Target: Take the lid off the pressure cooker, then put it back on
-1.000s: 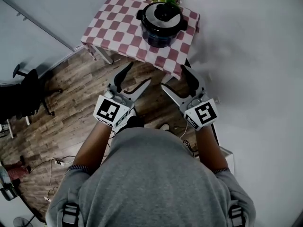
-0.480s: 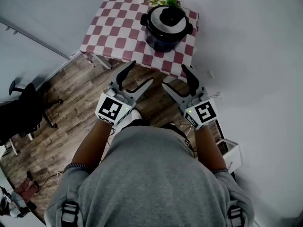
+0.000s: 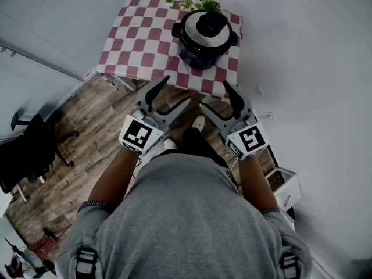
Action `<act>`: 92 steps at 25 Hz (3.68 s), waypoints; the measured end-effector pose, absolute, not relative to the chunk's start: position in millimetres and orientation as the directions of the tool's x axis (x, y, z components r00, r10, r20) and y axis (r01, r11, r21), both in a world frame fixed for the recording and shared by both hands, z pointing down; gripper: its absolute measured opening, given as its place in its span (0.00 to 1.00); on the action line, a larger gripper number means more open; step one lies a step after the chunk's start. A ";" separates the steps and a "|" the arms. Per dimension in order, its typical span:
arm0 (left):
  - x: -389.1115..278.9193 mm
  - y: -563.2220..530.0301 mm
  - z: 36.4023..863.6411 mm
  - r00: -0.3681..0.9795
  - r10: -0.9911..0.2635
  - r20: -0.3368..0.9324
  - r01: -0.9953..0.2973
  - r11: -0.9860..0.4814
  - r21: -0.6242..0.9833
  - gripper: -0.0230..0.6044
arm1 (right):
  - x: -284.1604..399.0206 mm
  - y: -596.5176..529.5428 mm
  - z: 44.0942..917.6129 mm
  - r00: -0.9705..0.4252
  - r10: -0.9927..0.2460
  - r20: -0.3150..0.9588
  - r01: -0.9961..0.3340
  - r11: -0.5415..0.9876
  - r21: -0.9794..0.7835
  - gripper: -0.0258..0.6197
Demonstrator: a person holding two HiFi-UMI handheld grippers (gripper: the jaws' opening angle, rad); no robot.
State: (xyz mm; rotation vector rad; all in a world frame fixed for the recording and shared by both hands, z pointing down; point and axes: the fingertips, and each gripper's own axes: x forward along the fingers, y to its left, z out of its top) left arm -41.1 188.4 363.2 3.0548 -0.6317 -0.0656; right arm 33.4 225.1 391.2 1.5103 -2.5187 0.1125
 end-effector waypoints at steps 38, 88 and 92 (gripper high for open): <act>104.5 -13.4 372.5 0.904 -0.422 0.071 -0.423 -0.906 0.002 0.55 | 187.7 31.1 402.3 -0.487 -0.841 0.234 -0.863 0.506 0.023 0.59; 180.3 -61.8 509.6 0.527 0.386 0.757 0.650 -0.757 -0.066 0.55 | 170.5 -63.6 530.4 -0.357 -0.446 0.820 -0.820 0.571 -0.046 0.56; 180.1 -58.5 515.0 0.466 0.390 0.794 0.685 -0.727 -0.045 0.55 | 169.5 -62.5 535.4 -0.346 -0.391 0.853 -0.806 0.589 -0.057 0.54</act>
